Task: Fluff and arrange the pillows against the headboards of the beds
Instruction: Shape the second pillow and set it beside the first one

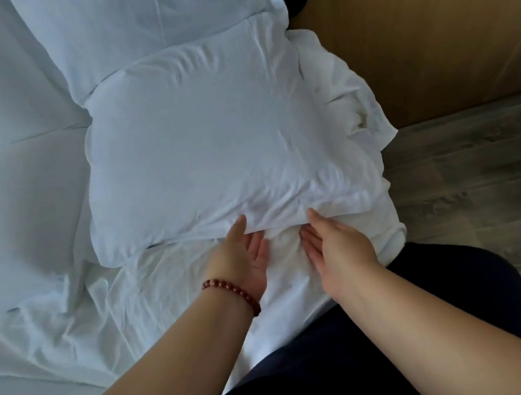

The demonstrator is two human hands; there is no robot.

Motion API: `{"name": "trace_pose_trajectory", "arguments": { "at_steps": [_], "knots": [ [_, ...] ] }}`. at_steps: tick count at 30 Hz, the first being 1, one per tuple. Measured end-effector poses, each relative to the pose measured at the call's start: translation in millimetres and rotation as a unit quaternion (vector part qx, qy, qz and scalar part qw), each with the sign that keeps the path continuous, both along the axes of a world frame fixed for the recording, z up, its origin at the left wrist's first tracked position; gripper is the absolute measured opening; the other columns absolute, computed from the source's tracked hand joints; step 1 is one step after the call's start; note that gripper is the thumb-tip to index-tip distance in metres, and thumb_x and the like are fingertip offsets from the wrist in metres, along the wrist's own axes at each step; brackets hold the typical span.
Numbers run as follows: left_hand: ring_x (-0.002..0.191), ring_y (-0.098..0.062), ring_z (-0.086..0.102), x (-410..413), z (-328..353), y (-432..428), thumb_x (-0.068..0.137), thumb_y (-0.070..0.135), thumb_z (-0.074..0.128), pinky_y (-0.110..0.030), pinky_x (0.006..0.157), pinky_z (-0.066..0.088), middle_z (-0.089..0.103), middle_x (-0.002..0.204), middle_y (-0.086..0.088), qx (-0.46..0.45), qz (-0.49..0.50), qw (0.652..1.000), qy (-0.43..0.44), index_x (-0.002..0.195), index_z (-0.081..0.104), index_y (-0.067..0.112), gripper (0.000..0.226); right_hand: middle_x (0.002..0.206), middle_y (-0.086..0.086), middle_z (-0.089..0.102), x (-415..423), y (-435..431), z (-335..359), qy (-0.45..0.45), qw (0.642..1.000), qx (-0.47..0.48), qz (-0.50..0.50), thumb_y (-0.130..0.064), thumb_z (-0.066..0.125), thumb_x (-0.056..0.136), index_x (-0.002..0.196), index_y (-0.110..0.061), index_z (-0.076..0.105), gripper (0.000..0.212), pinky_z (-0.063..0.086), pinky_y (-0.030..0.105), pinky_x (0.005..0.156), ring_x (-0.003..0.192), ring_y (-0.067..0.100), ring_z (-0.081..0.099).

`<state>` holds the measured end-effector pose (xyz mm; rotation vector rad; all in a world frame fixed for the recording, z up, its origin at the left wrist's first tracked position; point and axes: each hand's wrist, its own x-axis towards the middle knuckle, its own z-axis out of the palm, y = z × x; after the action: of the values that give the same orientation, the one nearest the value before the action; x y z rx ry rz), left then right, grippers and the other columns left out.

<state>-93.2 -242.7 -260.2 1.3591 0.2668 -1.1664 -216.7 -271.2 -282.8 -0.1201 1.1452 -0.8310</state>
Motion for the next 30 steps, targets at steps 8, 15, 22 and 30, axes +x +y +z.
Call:
{"name": "trace_pose_trajectory", "arguments": {
  "at_steps": [8,15,22,30],
  "knots": [
    [0.082,-0.023,0.075,21.9,-16.1,25.7,0.087,0.007,0.07,-0.034,0.064,0.06,0.076,0.097,-0.011,-0.048,0.013,0.998,0.045,0.106,0.062,0.013,0.022,0.102,0.008,0.073,-8.3,-0.4,-7.8,0.049,0.995,-0.081,-0.022,-0.013,0.068,0.09,0.093,-0.01,0.067,0.004,0.056,0.027,0.075,0.092,0.017,0.072],
    [0.093,-0.023,0.073,37.1,-15.8,41.2,0.089,0.014,0.068,-0.032,0.069,0.06,0.074,0.103,-0.011,-0.07,-0.018,0.994,0.076,0.116,0.062,0.008,0.028,0.109,0.009,0.069,30.7,14.6,9.6,-0.073,0.994,-0.026,0.081,-0.02,0.071,0.089,0.111,-0.008,0.062,0.026,0.057,0.028,0.08,0.101,0.018,0.067],
    [0.084,-0.015,0.069,105.9,-2.2,50.5,0.091,0.013,0.066,-0.027,0.065,0.057,0.071,0.091,-0.001,-0.077,0.093,0.992,0.037,0.098,0.064,0.01,0.009,0.089,0.013,0.07,52.8,23.7,5.5,0.015,0.996,-0.069,0.048,-0.009,0.063,0.093,0.093,-0.001,0.061,0.008,0.056,0.021,0.067,0.079,0.015,0.072],
    [0.084,-0.015,0.068,131.3,-9.4,65.6,0.09,0.012,0.065,-0.03,0.069,0.056,0.068,0.093,-0.001,-0.099,0.075,0.989,0.081,0.097,0.064,0.01,0.007,0.108,0.011,0.069,76.6,24.8,8.0,-0.018,0.995,-0.046,0.092,-0.017,0.07,0.09,0.109,-0.004,0.06,0.025,0.057,0.027,0.078,0.099,0.018,0.068]
  ]
}}
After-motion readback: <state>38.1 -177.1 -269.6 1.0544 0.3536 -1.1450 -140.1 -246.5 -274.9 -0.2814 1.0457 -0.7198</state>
